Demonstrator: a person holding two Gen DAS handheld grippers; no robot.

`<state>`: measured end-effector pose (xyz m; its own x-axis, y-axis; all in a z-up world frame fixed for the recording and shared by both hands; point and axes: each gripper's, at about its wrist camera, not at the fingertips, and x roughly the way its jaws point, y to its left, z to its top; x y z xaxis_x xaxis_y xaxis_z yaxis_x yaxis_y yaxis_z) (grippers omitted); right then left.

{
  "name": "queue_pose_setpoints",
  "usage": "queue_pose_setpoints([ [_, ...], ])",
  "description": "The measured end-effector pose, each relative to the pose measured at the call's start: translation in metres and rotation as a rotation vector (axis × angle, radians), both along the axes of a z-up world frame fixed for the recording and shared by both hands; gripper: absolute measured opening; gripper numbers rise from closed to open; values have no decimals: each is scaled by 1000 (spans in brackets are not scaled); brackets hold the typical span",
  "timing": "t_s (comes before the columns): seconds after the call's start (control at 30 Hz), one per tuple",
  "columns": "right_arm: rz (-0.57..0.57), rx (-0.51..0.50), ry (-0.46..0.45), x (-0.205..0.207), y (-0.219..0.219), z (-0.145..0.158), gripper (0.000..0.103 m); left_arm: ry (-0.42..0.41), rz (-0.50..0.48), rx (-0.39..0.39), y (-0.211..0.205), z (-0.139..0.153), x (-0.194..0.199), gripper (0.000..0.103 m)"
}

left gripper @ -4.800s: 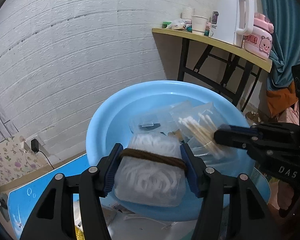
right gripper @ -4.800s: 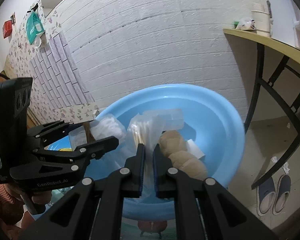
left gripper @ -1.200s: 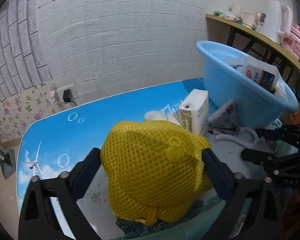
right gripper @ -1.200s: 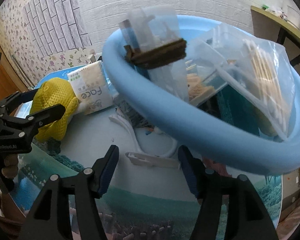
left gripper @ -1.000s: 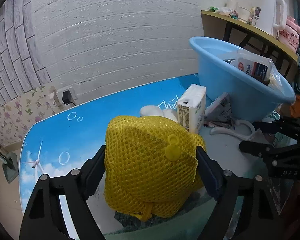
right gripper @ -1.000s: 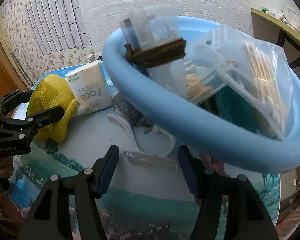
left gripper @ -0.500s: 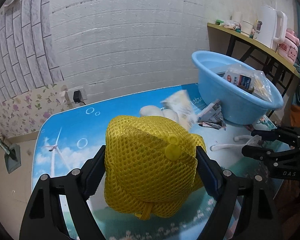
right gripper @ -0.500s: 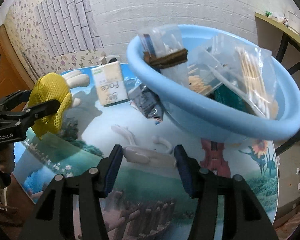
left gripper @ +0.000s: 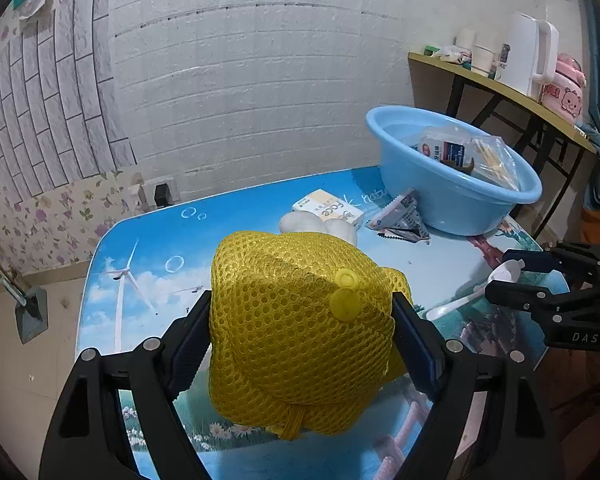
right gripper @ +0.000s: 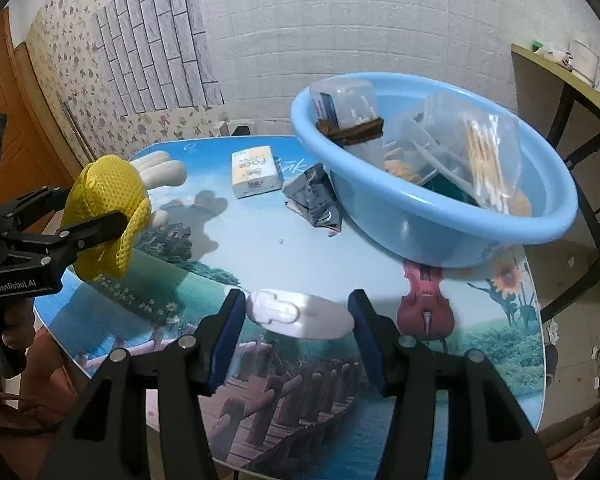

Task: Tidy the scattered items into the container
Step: 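Lift the yellow mesh bag with the left tool while the right tool grasps the white hook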

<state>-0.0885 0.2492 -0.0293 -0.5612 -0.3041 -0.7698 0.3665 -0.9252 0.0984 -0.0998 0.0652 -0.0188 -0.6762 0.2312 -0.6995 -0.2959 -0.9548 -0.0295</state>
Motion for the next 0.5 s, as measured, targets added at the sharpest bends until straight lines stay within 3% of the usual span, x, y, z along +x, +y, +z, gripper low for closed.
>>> queue_pose_setpoints([
  [0.5,22,-38,46,15,2,24,52,36,14,11,-2,22,15,83],
])
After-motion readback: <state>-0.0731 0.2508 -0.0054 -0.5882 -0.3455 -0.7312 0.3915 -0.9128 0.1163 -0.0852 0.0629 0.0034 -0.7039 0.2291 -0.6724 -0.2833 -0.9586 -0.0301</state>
